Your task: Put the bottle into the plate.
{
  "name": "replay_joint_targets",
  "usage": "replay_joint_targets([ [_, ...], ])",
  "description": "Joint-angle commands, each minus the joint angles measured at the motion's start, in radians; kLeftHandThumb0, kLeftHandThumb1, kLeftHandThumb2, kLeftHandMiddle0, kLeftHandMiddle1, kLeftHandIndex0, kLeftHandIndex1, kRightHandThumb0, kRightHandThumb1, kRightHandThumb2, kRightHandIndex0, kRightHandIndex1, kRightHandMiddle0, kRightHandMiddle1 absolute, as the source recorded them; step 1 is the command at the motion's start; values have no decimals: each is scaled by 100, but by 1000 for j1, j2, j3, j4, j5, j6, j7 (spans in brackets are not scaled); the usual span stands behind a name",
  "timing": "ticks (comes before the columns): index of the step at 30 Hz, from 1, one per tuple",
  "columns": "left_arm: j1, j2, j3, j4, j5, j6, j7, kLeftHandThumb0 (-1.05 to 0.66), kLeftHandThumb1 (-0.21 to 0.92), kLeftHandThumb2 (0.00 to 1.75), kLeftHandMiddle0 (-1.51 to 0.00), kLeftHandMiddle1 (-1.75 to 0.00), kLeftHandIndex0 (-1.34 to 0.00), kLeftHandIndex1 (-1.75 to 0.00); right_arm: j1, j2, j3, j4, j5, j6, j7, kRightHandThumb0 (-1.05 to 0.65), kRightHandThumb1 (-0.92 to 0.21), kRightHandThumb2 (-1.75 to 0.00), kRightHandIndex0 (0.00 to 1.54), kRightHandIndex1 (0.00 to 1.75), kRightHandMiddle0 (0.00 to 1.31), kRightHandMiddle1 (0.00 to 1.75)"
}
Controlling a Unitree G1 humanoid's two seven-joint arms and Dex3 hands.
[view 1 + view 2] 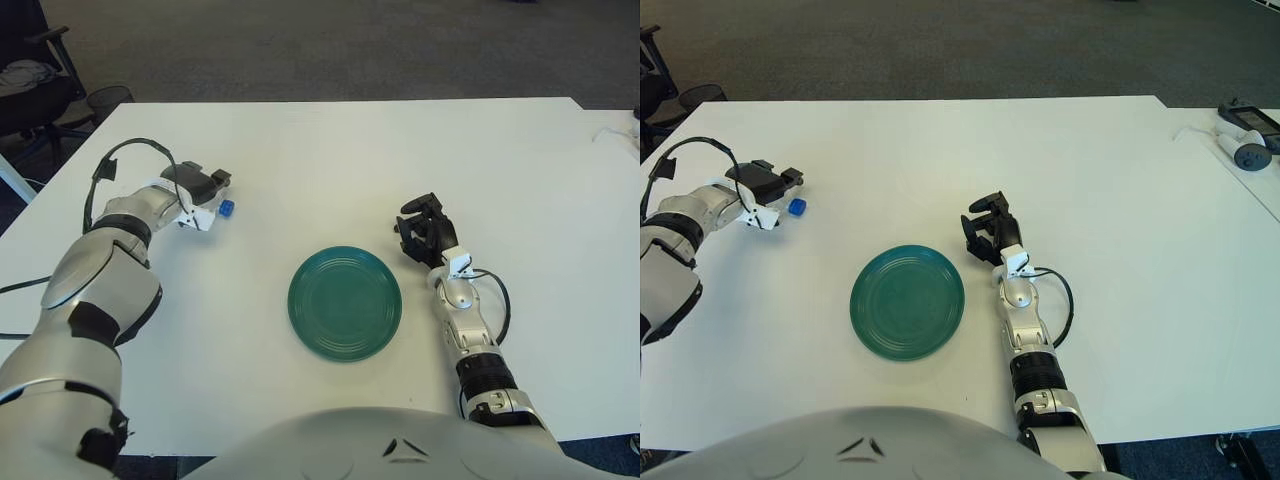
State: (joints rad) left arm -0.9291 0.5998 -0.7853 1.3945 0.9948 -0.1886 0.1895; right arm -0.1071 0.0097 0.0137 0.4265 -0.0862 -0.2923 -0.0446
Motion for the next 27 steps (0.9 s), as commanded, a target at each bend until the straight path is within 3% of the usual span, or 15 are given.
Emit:
replay_joint_targets([
  [1,31,9,7,8,-6,16,-12,-69,55,61,-26,-94,0,-101,70,-8,0,61,15,56,22,-1,-71,-75,42,150,22,175],
  [6,38,12,11,8,-11,25,-14,-66,54,65,-27,-100,0,-112,75,-8,-4,51,16,61,27,0,-69,-80,42,153,21,175],
  [20,72,22,57,9,-46,54,-21,-57,53,73,-30,-93,0,-120,103,-8,-2,-5,11,96,46,0,-68,-81,43,154,21,175],
  [22,86,22,73,9,-61,57,-11,-54,53,75,-31,-91,0,-126,109,-8,-3,-17,11,107,46,0,-69,-79,43,153,20,175],
  [25,101,23,92,9,-78,56,7,-51,52,80,-33,-91,0,-148,114,-6,-2,-26,10,113,46,0,-70,-78,43,152,20,175],
  [27,111,23,104,9,-89,55,31,-43,64,77,-35,-92,-21,-160,117,-6,0,-24,10,105,49,0,-70,-77,43,151,20,175],
])
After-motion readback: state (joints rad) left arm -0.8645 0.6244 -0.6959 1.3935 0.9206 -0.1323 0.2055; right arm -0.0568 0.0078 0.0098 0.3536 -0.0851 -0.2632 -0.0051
